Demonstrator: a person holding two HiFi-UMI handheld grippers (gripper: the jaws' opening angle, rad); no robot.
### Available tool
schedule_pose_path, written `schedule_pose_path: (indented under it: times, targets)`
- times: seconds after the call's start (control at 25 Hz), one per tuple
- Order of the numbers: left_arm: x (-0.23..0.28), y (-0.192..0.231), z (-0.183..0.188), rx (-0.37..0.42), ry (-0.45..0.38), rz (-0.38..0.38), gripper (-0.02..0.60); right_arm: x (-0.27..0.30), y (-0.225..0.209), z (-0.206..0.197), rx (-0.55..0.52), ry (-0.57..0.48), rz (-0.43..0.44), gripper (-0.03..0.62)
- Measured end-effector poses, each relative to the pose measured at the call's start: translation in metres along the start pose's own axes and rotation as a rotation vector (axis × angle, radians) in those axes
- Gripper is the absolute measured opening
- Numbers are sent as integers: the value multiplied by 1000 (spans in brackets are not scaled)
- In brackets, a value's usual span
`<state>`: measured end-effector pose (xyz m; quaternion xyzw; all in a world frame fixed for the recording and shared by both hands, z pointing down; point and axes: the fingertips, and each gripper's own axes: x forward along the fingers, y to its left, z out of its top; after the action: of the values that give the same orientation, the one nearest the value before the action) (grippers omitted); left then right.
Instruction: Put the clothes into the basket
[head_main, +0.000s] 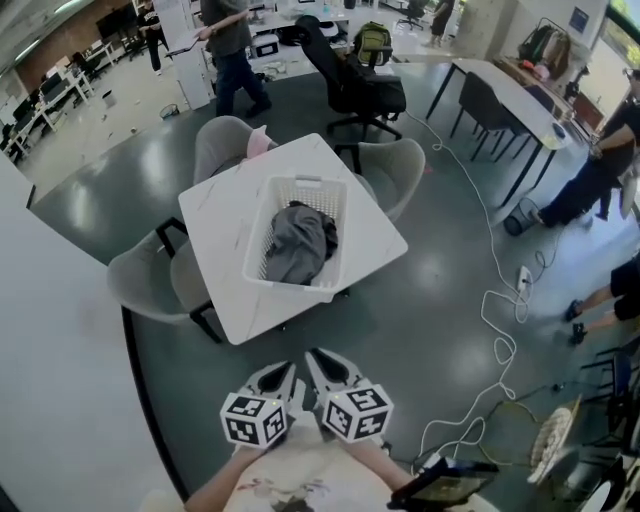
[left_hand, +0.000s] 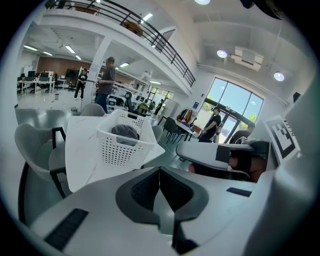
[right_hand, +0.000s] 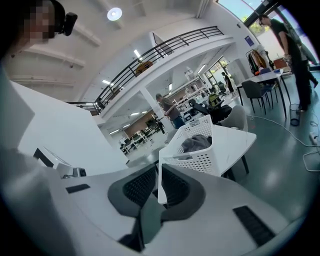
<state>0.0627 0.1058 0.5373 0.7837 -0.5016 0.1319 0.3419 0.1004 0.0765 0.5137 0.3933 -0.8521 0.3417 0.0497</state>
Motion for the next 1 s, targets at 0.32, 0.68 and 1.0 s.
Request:
schedule_pose_path:
  times: [0.32, 0.68, 1.0]
  targets:
    - [-3, -12, 4, 44, 12, -31, 11, -8, -5, 9, -28, -36, -48, 36]
    - [-8, -10, -4, 35, 4, -22, 11, -13, 0, -3, -80, -26, -48, 15]
    - [-12, -8, -8, 18, -13, -14, 11, -15, 6, -10, -104, -8, -28, 14]
